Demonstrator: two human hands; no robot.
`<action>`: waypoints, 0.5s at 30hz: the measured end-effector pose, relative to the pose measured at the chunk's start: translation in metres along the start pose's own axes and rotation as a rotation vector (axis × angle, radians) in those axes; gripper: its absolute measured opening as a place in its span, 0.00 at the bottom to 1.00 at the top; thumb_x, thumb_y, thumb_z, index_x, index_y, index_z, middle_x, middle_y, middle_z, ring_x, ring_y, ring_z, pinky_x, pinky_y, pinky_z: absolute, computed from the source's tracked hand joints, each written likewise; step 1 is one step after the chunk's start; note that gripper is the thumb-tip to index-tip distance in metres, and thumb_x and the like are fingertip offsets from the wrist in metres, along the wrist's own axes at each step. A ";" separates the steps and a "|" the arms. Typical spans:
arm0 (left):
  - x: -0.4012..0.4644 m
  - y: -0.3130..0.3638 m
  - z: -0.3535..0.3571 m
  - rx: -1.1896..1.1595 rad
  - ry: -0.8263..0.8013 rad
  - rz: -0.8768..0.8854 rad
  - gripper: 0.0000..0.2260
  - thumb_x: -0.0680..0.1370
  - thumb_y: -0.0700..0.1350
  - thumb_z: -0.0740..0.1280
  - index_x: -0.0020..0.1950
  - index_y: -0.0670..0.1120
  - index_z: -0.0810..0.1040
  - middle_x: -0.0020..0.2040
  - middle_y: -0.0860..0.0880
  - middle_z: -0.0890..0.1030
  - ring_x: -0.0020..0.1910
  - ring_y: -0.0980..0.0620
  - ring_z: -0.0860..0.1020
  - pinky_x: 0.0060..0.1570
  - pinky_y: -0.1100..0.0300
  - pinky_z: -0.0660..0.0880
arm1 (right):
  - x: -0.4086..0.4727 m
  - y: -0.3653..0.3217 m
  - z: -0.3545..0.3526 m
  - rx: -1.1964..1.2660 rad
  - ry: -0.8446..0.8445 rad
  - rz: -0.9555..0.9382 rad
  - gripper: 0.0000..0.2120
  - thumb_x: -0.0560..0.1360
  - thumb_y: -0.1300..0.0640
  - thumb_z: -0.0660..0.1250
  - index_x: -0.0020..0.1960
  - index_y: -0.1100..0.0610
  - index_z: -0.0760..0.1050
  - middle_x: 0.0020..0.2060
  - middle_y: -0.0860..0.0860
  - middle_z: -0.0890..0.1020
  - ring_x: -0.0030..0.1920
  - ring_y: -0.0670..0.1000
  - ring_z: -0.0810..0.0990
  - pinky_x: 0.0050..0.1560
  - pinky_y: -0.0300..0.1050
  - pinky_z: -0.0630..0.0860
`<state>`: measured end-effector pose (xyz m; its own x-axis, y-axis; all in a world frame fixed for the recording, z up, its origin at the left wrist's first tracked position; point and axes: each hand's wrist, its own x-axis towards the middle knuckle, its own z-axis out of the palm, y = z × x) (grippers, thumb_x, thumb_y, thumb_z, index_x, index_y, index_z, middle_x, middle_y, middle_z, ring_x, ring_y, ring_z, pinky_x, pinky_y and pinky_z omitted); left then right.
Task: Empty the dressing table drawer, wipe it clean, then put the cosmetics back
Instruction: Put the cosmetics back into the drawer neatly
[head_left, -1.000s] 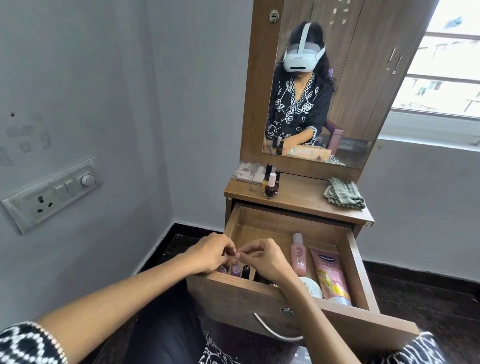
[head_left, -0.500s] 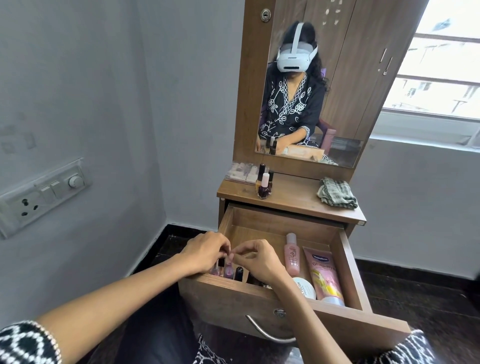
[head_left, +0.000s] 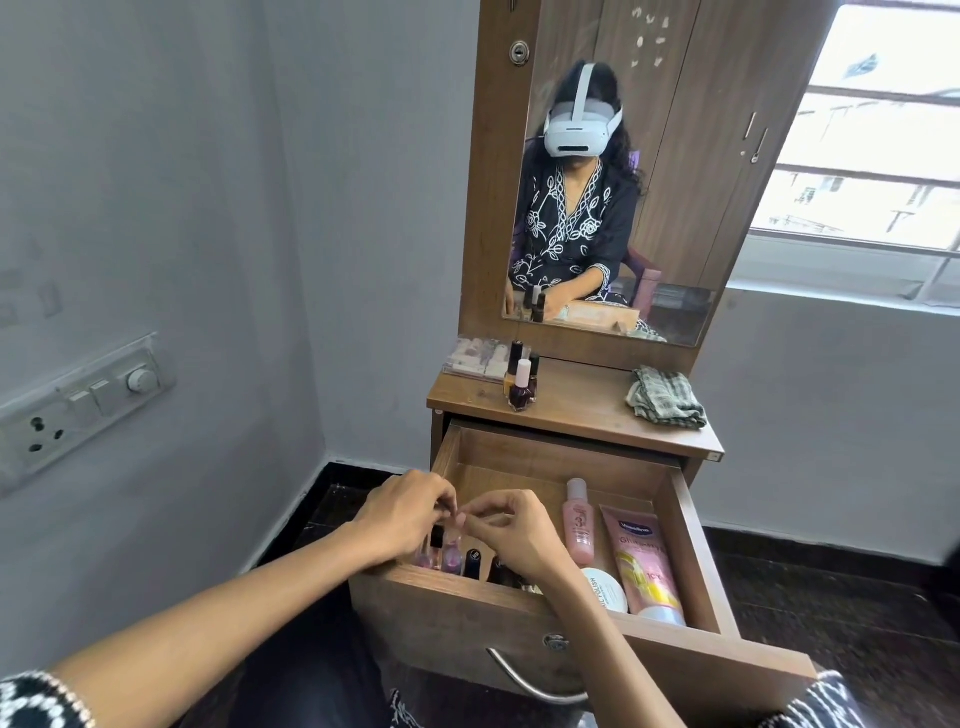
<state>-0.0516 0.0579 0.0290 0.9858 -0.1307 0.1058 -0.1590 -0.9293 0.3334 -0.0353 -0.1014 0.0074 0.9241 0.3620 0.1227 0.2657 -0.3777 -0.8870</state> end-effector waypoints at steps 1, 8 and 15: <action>0.001 0.000 -0.002 -0.005 0.013 -0.001 0.05 0.76 0.47 0.66 0.50 0.53 0.81 0.51 0.54 0.82 0.50 0.55 0.79 0.42 0.64 0.71 | 0.001 -0.001 -0.002 0.017 0.012 -0.010 0.02 0.71 0.56 0.72 0.41 0.52 0.84 0.35 0.43 0.83 0.36 0.38 0.79 0.39 0.30 0.75; 0.036 0.019 -0.028 -0.133 0.151 0.011 0.06 0.77 0.45 0.65 0.51 0.50 0.80 0.52 0.53 0.81 0.51 0.55 0.78 0.51 0.61 0.73 | 0.028 -0.021 -0.038 -0.027 0.151 -0.023 0.04 0.71 0.55 0.72 0.40 0.46 0.81 0.39 0.40 0.82 0.40 0.35 0.79 0.39 0.28 0.72; 0.092 0.034 -0.041 -0.301 0.400 -0.009 0.15 0.78 0.40 0.63 0.64 0.48 0.74 0.67 0.48 0.72 0.66 0.48 0.70 0.65 0.53 0.68 | 0.079 -0.053 -0.070 -0.100 0.433 -0.101 0.07 0.72 0.59 0.71 0.49 0.52 0.80 0.44 0.45 0.79 0.42 0.45 0.79 0.41 0.35 0.76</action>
<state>0.0315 0.0287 0.0881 0.8983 0.0742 0.4331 -0.2177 -0.7809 0.5854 0.0425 -0.1128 0.0957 0.9163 0.0195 0.3999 0.3659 -0.4467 -0.8165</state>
